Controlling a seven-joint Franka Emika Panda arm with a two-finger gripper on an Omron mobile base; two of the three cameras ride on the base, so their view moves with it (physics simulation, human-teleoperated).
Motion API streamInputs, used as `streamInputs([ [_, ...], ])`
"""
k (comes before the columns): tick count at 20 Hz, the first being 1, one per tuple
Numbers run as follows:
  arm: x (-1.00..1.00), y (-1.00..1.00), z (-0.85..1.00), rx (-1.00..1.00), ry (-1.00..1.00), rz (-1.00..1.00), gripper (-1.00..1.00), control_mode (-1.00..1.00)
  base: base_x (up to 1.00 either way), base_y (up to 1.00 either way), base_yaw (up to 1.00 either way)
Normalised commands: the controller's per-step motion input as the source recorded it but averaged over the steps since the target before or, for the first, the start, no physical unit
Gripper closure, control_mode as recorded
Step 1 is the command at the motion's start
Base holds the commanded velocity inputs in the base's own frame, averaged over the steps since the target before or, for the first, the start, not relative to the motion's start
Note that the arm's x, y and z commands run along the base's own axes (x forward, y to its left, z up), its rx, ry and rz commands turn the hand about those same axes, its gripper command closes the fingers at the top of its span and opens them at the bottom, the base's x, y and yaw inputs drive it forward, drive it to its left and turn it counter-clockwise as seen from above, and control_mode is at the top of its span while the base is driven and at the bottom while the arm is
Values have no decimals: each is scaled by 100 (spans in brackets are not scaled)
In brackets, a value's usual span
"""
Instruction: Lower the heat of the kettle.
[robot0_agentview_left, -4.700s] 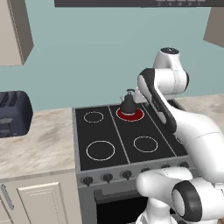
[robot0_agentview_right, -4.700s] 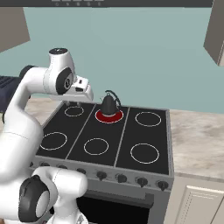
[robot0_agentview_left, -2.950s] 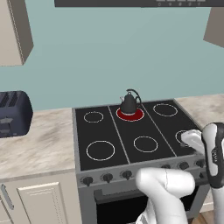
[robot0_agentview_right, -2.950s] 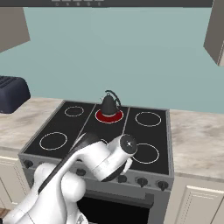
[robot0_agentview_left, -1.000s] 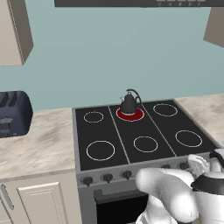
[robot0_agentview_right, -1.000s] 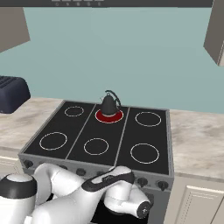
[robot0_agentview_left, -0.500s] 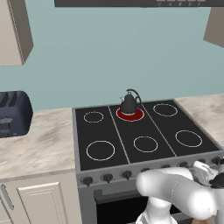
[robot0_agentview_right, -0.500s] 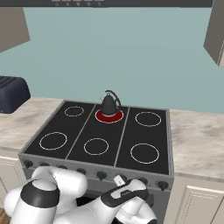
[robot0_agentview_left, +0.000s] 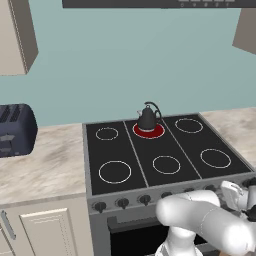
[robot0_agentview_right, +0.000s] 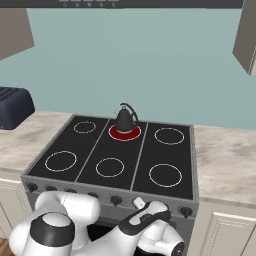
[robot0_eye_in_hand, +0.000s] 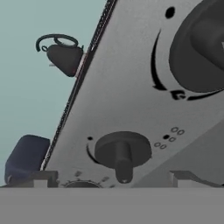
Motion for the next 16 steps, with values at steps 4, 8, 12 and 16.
streamInputs([
  [4,1,23,-5,0,0,0,-100,-100,0,0,0],
  [8,0,22,-4,0,0,0,-100,-100,0,0,0],
  [12,5,6,0,0,0,0,-100,-100,0,0,0],
  [16,14,0,0,0,0,0,-100,-100,0,0,0],
])
